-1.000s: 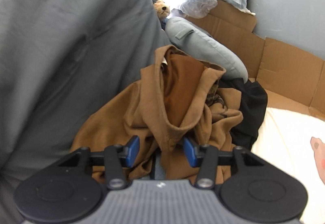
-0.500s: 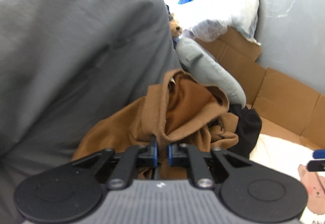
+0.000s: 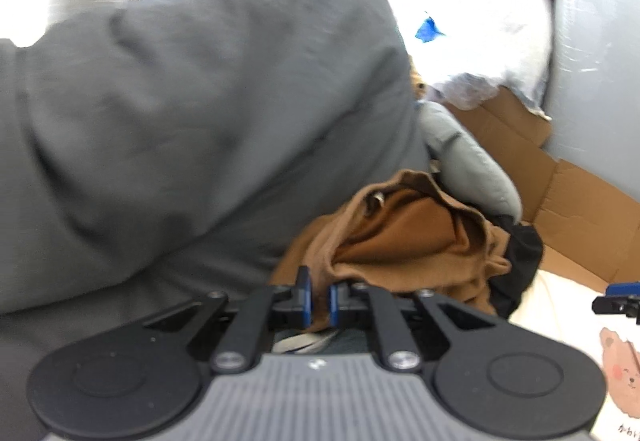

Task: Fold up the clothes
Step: 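Close the left tool on the brown shirt while the right tool approaches it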

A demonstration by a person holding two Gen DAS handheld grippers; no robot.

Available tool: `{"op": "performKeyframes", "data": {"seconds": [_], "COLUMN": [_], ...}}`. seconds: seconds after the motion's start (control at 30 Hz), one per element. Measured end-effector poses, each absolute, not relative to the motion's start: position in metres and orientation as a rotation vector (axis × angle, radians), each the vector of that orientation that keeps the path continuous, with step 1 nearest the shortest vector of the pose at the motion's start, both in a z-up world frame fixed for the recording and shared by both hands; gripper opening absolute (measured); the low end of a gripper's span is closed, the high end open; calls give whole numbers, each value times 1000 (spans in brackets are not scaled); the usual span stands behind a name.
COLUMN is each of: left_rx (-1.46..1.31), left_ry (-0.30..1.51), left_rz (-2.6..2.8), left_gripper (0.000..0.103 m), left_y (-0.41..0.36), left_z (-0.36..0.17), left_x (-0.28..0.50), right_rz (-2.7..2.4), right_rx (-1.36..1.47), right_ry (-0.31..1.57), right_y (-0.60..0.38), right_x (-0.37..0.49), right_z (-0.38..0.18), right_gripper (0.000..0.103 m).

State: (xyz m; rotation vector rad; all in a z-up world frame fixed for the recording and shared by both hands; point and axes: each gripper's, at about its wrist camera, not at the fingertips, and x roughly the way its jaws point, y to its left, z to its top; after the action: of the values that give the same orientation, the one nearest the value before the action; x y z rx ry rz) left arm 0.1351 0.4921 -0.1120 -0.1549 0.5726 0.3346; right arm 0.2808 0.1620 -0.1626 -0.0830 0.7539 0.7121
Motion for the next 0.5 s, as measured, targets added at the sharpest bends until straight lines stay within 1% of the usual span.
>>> {"op": "performKeyframes", "data": {"seconds": [0.23,0.5], "left_rx": [-177,-195], "left_ry": [595,614], "left_rz": [397,447], "left_gripper": [8,8], "left_y": [512,524], "left_z": [-112,-111], "left_x": [99,69], "right_rz": [777,823], "right_rx": [-137,-178], "right_ry": [730,711], "right_y": [188,218], "right_x": [279,282], "right_z": [-160,-152], "right_gripper": [65,64]}}
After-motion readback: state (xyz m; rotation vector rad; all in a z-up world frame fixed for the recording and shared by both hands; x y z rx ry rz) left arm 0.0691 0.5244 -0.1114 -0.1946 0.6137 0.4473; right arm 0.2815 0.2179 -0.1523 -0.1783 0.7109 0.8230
